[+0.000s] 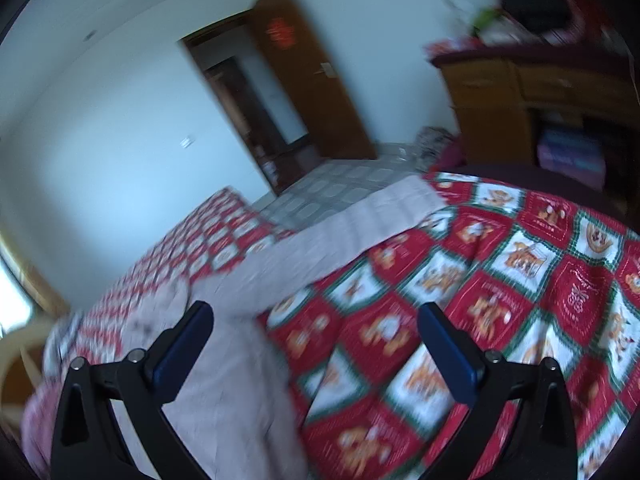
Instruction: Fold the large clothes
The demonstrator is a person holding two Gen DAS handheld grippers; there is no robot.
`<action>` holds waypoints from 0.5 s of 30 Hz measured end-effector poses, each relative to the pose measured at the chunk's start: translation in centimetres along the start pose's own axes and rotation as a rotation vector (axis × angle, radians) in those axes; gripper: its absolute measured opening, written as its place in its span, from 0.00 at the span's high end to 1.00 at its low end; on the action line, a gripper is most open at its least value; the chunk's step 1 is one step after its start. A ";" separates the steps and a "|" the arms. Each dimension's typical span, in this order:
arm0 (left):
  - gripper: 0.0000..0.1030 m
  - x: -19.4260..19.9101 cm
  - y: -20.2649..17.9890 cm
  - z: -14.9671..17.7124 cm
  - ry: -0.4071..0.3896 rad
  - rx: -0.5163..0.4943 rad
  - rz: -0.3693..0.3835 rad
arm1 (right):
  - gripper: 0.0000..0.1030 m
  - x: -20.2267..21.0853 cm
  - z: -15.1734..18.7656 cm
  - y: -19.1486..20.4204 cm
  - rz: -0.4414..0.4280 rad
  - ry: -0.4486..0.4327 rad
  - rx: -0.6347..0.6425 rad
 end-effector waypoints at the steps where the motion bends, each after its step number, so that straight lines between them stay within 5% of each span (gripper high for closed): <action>1: 0.01 -1.4 0.3 -0.6 -0.006 0.000 -0.019 | 0.14 -2.0 -1.7 -1.8 0.020 0.007 -0.055; 6: 0.01 -7.4 0.9 -1.9 -0.017 -0.045 -0.096 | 0.36 -9.4 -5.0 -7.3 0.061 0.079 -0.246; 10: 0.01 -10.9 1.5 -1.4 0.004 -0.064 -0.110 | 0.38 -14.2 -6.3 -10.4 0.117 0.079 -0.359; 15: 0.01 -14.4 3.7 0.7 0.100 0.049 -0.032 | 0.38 -18.3 -7.2 -11.0 0.155 0.081 -0.398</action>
Point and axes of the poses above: each gripper's, at about its wrist camera, not at the fingertips, and x roughly against the way its jaws point, y to its left, z to its underside, the point moved 2 cm from there along -x, roughly the way its jaws point, and after that the axes turned 1 degree about -x, right-handed, at the moved point
